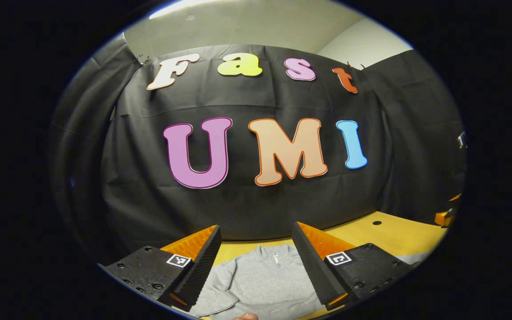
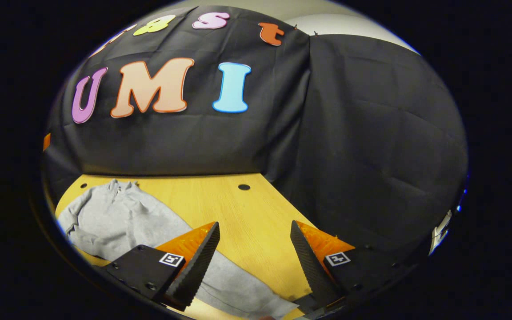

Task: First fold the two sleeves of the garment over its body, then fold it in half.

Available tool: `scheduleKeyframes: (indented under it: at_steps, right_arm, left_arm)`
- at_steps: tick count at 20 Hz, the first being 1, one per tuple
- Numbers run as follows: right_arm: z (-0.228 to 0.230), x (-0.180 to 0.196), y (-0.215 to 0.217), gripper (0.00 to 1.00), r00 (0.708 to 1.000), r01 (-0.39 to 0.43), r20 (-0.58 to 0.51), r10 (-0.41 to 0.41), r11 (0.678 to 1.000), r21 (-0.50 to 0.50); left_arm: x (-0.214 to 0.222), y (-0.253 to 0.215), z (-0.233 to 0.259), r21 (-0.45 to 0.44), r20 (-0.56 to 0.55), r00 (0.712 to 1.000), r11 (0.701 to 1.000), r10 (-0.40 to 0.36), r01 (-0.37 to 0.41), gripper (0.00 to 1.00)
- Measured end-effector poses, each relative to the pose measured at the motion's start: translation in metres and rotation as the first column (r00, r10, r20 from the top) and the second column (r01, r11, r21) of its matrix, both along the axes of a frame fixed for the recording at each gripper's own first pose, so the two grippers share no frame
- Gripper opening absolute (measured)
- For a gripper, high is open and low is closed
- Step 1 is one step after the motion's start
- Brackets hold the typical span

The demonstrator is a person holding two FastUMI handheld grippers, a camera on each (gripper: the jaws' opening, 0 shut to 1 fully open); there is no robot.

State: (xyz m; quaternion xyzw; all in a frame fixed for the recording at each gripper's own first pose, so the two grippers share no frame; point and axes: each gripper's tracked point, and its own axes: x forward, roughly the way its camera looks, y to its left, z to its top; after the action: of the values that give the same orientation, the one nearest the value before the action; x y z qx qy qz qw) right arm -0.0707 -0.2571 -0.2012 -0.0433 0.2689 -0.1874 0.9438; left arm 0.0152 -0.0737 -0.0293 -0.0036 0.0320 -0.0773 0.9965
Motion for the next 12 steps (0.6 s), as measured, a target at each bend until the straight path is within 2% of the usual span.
scheduleKeyframes:
  at_steps: [6,12]
  right_arm:
    - [-0.062,-0.039,-0.016,1.00,0.984,0.043,-0.177,-0.028,0.996,0.078]
    - [-0.117,-0.082,-0.018,1.00,0.939,0.064,-0.344,-0.021,0.992,0.113]
  left_arm:
    - [0.002,-0.007,-0.006,0.009,-0.018,1.000,1.000,-0.008,0.009,0.94]
    - [0.006,-0.016,-0.009,0.024,-0.028,1.000,1.000,-0.015,0.016,0.94]
